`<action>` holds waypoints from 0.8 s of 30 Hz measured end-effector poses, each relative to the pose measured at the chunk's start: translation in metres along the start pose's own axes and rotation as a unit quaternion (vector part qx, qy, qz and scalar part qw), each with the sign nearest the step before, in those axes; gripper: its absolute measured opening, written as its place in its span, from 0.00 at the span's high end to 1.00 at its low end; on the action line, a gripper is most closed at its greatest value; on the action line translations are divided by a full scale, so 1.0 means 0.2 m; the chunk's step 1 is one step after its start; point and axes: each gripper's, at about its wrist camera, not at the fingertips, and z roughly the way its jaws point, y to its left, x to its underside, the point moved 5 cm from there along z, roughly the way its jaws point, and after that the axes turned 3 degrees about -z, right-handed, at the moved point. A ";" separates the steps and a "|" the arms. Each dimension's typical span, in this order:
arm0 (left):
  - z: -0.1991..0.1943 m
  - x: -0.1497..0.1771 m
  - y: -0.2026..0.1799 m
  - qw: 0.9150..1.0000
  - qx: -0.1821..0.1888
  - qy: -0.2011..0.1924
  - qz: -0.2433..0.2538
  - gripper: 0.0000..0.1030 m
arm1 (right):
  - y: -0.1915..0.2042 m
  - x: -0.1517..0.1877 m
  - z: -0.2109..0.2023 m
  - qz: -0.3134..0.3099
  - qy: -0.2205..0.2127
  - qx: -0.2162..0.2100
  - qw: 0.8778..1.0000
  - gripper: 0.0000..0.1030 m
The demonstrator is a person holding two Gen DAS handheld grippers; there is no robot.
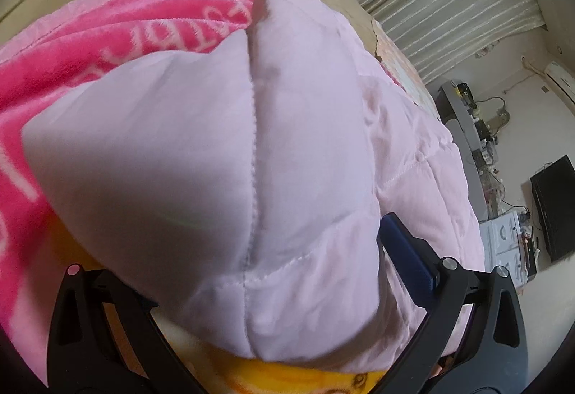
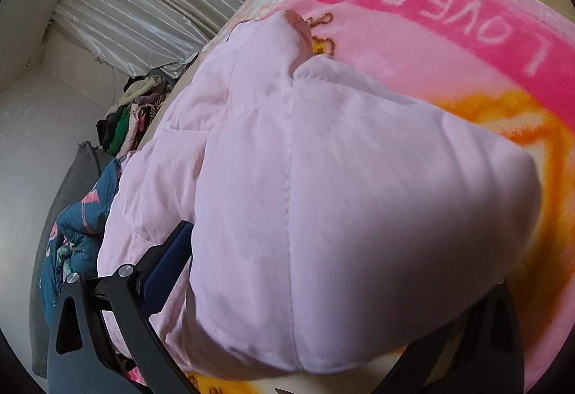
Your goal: Fold large clothes
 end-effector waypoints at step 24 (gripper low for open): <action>-0.12 -0.01 -0.15 0.996 -0.023 -0.042 0.076 0.58 | 0.19 -0.03 -0.10 -0.124 -0.055 -0.011 0.991 0.59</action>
